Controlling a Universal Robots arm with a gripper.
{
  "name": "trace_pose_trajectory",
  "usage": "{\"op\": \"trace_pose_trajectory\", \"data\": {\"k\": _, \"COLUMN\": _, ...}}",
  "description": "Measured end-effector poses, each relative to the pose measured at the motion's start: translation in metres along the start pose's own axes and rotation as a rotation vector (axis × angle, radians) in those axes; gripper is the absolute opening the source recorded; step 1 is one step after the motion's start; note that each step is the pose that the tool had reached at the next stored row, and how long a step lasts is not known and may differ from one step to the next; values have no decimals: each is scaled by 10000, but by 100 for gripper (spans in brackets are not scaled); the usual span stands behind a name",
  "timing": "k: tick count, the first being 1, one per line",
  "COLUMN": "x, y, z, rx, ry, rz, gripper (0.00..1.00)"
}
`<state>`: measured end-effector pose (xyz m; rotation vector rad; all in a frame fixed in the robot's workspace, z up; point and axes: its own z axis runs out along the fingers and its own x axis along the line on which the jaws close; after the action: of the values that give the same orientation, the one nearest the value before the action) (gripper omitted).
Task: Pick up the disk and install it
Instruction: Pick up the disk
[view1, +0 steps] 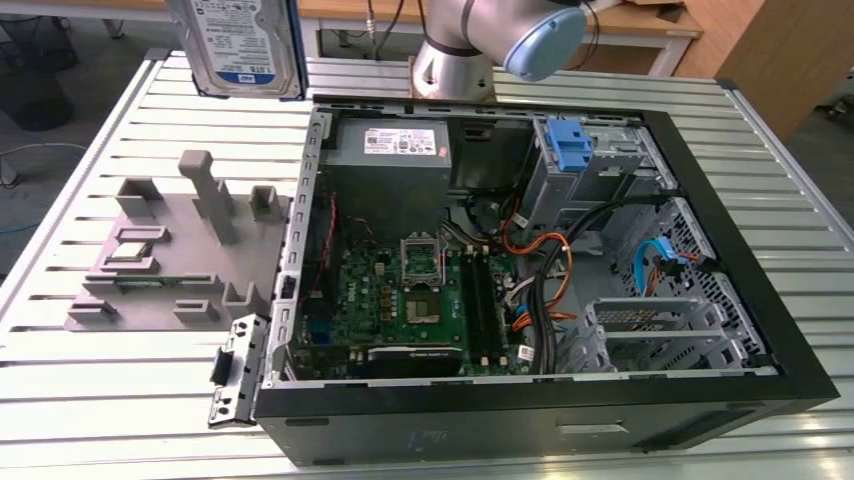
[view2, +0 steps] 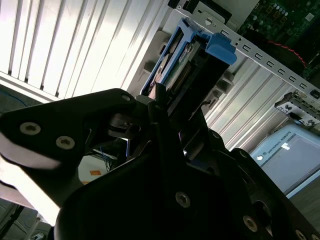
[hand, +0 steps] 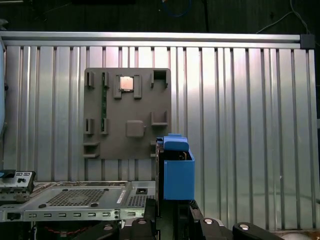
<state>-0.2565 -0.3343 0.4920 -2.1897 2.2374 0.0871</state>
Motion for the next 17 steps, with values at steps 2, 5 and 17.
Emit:
{"op": "trace_pose_trajectory", "data": {"k": 2, "x": 0, "y": -10, "z": 0, "rx": 0, "ry": 0, "rz": -1, "gripper": 35}}
{"op": "trace_pose_trajectory", "data": {"k": 5, "x": -1, "y": -28, "z": -1, "rx": 0, "ry": -1, "rz": 0, "gripper": 35}}
{"op": "trace_pose_trajectory", "data": {"k": 17, "x": -3, "y": -129, "z": -4, "rx": 0, "ry": 0, "rz": 0, "gripper": 35}}
